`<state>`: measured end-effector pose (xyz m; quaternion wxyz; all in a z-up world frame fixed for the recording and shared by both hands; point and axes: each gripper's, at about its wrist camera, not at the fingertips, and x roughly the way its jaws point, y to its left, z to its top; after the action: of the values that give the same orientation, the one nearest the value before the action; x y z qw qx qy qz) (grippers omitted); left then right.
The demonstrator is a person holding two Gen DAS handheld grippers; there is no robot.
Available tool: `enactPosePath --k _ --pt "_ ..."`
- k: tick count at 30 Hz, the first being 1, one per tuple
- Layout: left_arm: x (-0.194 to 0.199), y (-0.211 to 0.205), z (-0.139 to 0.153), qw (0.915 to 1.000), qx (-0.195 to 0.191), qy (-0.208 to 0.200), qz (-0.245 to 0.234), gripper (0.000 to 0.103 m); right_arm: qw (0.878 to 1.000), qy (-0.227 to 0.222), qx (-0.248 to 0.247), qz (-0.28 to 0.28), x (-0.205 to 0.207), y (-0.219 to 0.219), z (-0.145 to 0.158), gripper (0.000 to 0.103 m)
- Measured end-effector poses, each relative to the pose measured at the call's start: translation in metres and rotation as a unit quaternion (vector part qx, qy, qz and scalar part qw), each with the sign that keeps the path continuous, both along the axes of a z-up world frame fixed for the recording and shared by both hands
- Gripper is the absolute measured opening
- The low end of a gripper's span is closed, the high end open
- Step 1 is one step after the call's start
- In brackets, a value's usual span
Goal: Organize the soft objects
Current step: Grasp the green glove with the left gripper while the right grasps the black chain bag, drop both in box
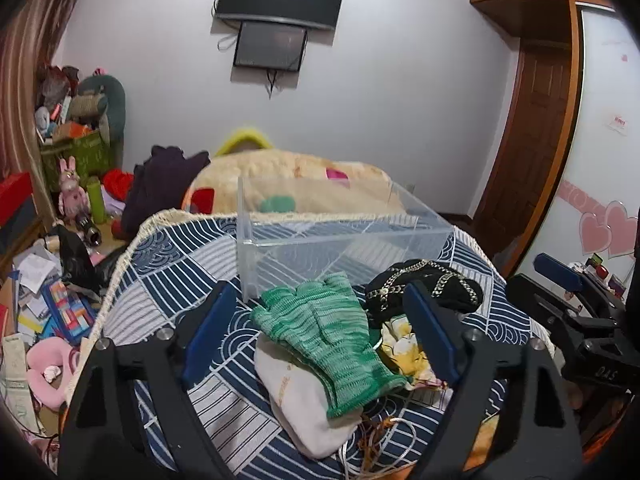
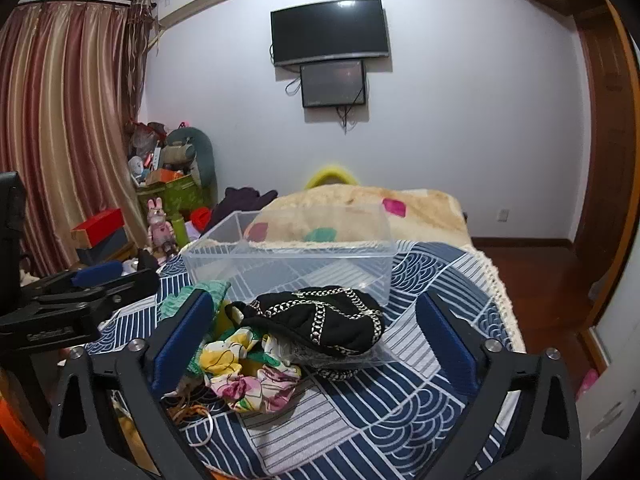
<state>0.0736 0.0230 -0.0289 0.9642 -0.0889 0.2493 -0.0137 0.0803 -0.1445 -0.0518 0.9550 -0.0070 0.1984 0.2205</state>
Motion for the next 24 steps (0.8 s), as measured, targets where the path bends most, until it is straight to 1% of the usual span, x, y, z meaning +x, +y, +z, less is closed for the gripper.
enactPosePath --k 2,6,8,9,12,13,16,21,23,24 --pt "0.008 0.001 -0.006 1.0 -0.003 0.008 -0.002 0.083 1.0 0.011 -0.001 0.003 0.007 0.002 -0.004 0.092" --pt "0.02 -0.004 -0.019 0.9995 -0.006 0.028 -0.009 0.078 0.999 0.031 -0.004 0.01 0.02 0.007 -0.011 0.089" --pt "0.026 -0.006 -0.026 0.9991 -0.006 0.04 -0.013 0.075 0.999 0.044 -0.005 0.019 0.026 0.01 -0.015 0.086" --pt "0.028 -0.006 -0.029 0.9989 -0.006 0.045 -0.015 0.075 0.999 0.05 -0.007 0.021 0.028 0.012 -0.017 0.085" --pt "0.032 -0.01 -0.038 0.9981 -0.007 0.055 -0.027 0.074 0.997 0.067 -0.009 0.029 0.034 0.016 -0.025 0.079" --pt "0.033 -0.011 -0.039 0.998 -0.004 0.057 -0.029 0.074 0.997 0.071 -0.01 0.031 0.035 0.017 -0.026 0.076" --pt "0.037 -0.014 -0.046 0.9976 0.002 0.062 -0.031 0.066 0.996 0.081 -0.011 0.031 0.039 0.018 -0.031 0.069" --pt "0.039 -0.011 -0.052 0.9963 -0.016 0.073 -0.043 0.055 0.995 0.088 -0.01 0.034 0.042 0.017 -0.034 0.056" --pt "0.039 -0.008 -0.053 0.9962 -0.02 0.072 -0.045 0.052 0.995 0.089 -0.016 0.037 0.042 0.019 -0.036 0.046" --pt "0.038 -0.007 -0.053 0.9961 -0.022 0.072 -0.045 0.052 0.995 0.091 -0.017 0.04 0.043 0.019 -0.037 0.044"
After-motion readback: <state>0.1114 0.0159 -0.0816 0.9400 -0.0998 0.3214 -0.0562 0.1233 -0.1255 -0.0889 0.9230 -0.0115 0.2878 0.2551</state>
